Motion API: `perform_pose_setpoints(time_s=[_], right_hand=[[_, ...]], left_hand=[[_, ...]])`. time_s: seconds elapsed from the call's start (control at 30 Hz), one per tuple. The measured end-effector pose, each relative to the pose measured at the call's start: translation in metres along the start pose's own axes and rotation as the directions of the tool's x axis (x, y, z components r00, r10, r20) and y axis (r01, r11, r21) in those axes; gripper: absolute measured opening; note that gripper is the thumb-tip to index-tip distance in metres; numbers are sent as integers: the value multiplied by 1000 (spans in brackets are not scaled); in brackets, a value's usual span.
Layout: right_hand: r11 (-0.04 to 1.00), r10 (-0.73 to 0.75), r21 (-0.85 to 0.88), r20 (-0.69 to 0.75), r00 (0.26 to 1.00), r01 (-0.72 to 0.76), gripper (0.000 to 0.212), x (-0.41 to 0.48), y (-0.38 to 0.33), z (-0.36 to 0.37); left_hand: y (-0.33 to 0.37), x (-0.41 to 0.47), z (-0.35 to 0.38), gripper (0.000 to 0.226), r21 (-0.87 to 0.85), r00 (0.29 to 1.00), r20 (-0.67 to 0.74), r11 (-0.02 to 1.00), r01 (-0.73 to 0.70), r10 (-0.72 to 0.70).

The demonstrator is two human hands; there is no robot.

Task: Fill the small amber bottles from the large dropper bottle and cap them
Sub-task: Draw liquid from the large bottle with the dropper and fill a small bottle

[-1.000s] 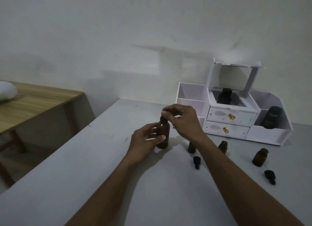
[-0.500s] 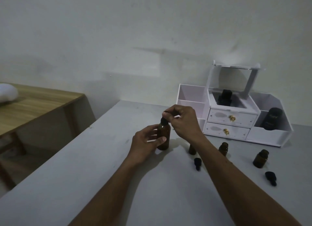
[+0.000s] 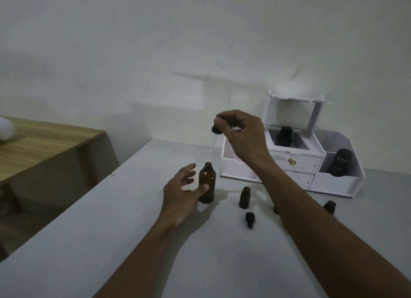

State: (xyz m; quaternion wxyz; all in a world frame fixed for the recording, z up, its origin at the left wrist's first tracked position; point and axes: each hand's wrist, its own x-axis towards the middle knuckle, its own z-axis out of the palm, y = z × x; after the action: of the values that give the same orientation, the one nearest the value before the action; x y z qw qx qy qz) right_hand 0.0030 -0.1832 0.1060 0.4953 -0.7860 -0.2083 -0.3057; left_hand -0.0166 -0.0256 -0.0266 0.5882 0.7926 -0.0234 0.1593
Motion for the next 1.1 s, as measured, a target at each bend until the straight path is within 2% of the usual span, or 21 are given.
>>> perform_pose_setpoints(time_s=[0.07,0.13,0.23,0.3,0.4,0.5,0.6,0.77,0.97,1.1], right_hand=[[998,-21,51,-59,998,24,11,5,-11,-14],[995,-30,87,-119,992,40,8,7,-21,-30],[989,-23,141,-175,984,48,7,3,-27,-55],[986,-7,160,-178,984,36,9,-2,-25,-68],[994,3,111,-156,988,15,8,-13,-11,-81],[996,44,80,-116,992,-34,8,-24,8,-87],[996,73,61,-98,992,-67,11,-31,24,-88],[992,122,38,-90,988,-119,12,-36,47,-88],[990,139,21,-69,988,-138,17,-37,58,-87],[991,133,18,-62,989,-132,18,-35,60,-86]], left_hand=[[8,-6,-5,56,-17,993,-108,999,-41,39],[16,-16,-11,39,-54,984,-156,994,-92,82],[29,-29,-9,18,-110,992,-88,989,-101,92],[34,-34,0,15,-177,997,39,982,-58,66],[34,-36,22,23,-118,960,278,993,25,9],[28,-34,46,42,-22,924,381,998,53,-41],[20,-27,63,52,-5,930,365,999,53,-47],[13,-17,74,52,43,950,310,999,25,-38],[9,-7,78,56,60,945,325,998,-36,15],[9,-7,80,50,68,936,349,995,-72,44]])
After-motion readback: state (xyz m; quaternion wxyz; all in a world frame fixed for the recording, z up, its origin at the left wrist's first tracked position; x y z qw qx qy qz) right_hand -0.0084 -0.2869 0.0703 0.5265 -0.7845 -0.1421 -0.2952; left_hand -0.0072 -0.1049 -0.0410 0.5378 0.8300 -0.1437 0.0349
